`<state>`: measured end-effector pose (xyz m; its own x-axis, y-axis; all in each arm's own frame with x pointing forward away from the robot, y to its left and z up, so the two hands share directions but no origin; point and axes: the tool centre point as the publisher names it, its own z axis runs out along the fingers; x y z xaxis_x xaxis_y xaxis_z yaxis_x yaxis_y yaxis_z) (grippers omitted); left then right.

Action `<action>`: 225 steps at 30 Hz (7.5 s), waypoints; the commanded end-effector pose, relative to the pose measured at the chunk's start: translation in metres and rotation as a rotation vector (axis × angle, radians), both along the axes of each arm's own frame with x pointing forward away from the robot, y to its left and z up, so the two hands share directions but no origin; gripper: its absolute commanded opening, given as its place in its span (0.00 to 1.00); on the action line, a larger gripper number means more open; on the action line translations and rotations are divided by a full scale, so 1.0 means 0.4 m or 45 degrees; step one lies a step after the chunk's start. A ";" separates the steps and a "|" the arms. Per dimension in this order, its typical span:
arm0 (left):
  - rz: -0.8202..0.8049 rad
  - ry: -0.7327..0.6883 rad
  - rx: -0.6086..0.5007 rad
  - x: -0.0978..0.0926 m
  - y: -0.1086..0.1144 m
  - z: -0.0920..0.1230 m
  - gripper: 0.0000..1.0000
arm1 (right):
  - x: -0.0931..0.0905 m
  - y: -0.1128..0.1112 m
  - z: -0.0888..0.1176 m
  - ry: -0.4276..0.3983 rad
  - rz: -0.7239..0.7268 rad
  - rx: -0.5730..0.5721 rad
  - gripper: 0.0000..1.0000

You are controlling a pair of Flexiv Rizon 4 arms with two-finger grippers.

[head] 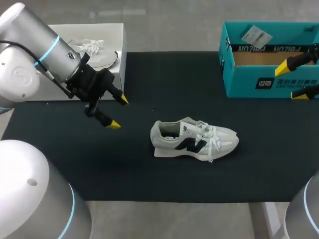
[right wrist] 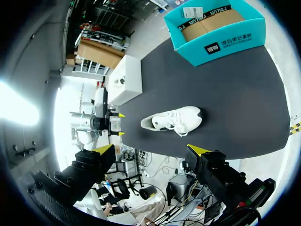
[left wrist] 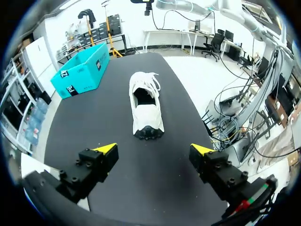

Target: Take the shoe out of the shoebox, open the shoe tongue, remove and reinsert the insole, then place the shoe into the shoebox

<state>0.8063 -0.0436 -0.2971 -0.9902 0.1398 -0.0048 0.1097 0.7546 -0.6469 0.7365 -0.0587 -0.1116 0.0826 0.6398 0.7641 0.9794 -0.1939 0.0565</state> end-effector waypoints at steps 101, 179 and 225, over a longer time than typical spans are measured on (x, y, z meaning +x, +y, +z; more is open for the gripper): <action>0.162 0.132 -0.413 0.017 -0.303 -0.347 0.00 | -0.001 0.001 -0.002 0.000 -0.002 -0.002 1.00; 0.162 0.132 -0.413 0.017 -0.303 -0.347 0.00 | 0.108 0.545 -0.383 0.351 -0.075 -1.145 1.00; 0.162 0.132 -0.413 0.017 -0.303 -0.347 0.00 | 0.107 0.498 -0.541 0.433 -0.227 -1.585 0.00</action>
<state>0.8107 -0.1650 -0.4333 -0.9972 0.0227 0.0718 -0.0503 0.5097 -0.8589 0.7873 0.1423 -0.3323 0.2562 0.8724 -0.4163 0.9607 -0.2773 0.0101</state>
